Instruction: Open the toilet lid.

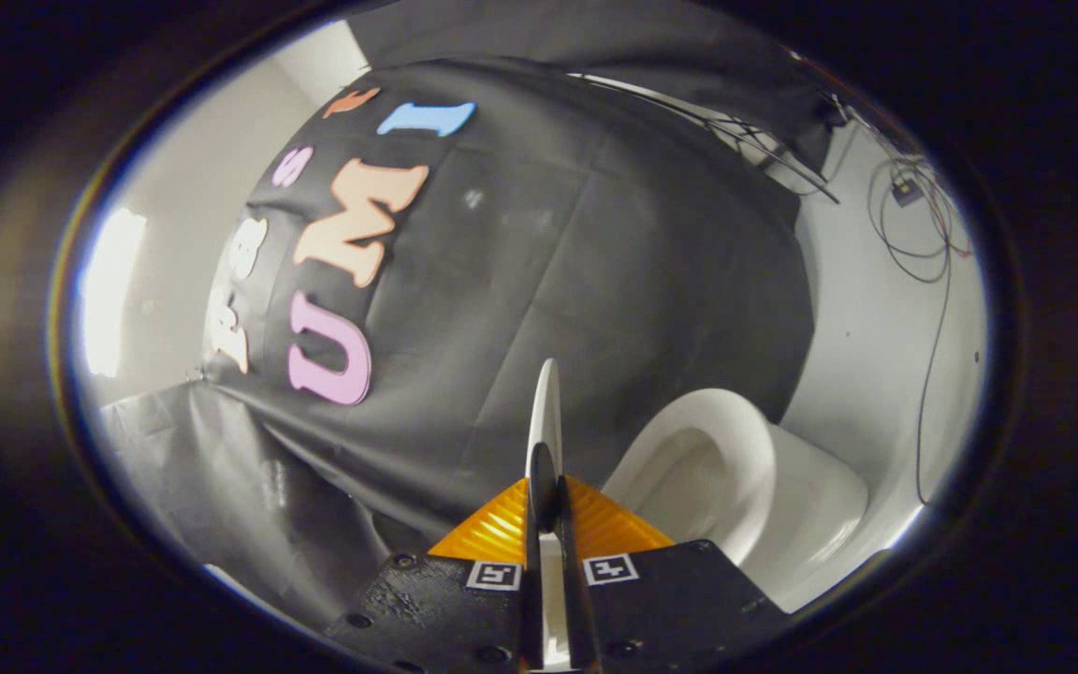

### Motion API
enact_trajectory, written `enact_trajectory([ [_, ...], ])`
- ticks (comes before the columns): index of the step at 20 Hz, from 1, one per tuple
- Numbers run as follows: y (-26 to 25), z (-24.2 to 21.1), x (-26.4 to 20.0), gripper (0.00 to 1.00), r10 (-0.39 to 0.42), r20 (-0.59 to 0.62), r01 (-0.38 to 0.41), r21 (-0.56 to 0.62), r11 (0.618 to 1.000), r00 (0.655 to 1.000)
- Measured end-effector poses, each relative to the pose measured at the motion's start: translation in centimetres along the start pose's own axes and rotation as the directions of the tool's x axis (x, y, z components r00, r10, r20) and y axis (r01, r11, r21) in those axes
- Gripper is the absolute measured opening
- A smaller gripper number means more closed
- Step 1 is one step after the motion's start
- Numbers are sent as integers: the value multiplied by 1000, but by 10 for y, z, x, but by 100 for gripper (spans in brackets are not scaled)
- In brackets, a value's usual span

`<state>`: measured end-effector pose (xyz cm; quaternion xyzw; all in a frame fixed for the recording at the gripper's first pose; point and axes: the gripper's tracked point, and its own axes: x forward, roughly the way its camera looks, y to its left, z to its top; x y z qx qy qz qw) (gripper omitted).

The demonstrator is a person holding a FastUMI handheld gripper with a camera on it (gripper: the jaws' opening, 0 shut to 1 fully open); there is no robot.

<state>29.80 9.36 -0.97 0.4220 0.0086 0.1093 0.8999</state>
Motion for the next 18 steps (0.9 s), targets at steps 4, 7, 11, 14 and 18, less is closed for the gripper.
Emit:
enact_trajectory([
  [4,53,-6,7,10,26,-32,-30,-130,991,999],
  [7,84,-12,12,11,17,-53,-28,-210,977,998],
  [11,112,-23,15,14,23,-86,-48,-293,955,996],
  [14,131,-31,18,16,17,-98,-49,-338,940,995],
  [18,161,-46,24,16,28,-128,-79,-416,906,991],
])
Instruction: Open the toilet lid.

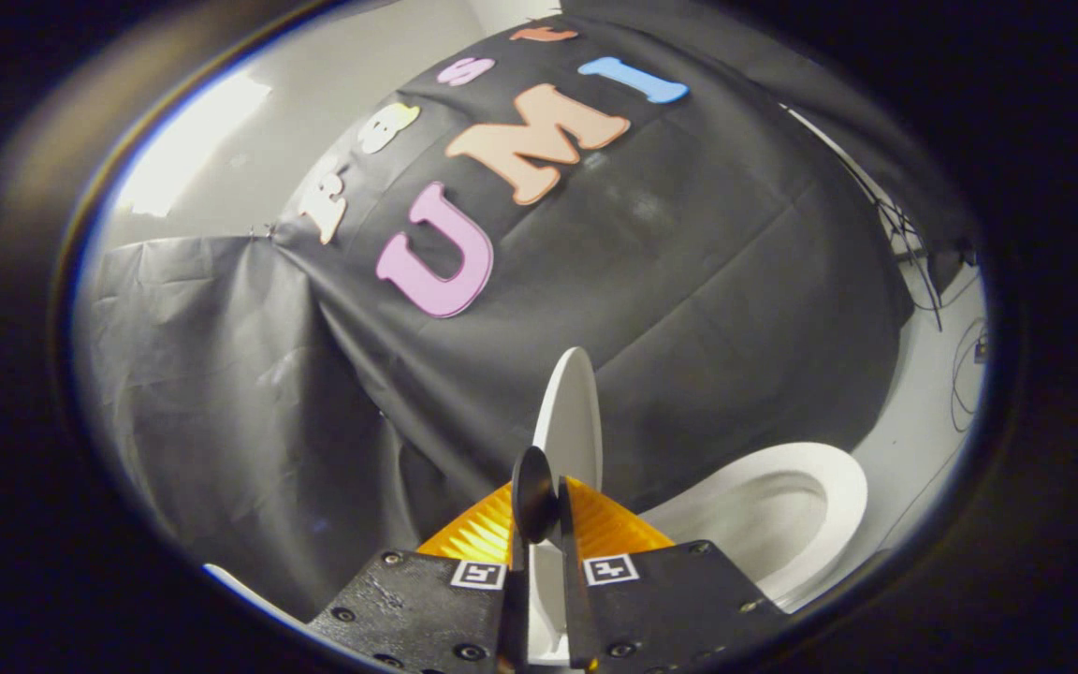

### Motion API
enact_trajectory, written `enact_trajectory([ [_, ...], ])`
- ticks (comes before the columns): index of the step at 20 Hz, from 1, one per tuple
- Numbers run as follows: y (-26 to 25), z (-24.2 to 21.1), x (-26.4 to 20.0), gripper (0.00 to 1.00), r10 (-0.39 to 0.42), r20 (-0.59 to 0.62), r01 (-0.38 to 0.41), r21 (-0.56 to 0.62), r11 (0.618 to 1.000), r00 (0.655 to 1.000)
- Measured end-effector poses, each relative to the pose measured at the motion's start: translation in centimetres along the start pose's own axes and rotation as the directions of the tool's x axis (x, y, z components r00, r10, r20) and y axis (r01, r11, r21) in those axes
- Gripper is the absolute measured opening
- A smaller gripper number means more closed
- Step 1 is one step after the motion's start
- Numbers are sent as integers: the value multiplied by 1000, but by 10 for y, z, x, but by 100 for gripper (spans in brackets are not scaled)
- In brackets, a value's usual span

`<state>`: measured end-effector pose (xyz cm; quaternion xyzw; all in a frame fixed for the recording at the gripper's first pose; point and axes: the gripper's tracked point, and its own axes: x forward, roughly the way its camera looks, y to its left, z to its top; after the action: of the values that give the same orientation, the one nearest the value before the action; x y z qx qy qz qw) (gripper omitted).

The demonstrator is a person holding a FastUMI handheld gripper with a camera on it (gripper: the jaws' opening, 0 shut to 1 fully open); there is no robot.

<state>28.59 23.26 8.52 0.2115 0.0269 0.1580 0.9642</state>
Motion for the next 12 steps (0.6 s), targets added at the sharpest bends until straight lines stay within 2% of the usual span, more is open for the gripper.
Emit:
enact_trajectory([
  [3,24,-4,5,16,-24,-9,23,-124,992,1000],
  [6,45,-4,15,16,-59,-7,55,-246,968,998],
  [12,84,-22,27,16,-48,-18,39,-343,938,999],
])
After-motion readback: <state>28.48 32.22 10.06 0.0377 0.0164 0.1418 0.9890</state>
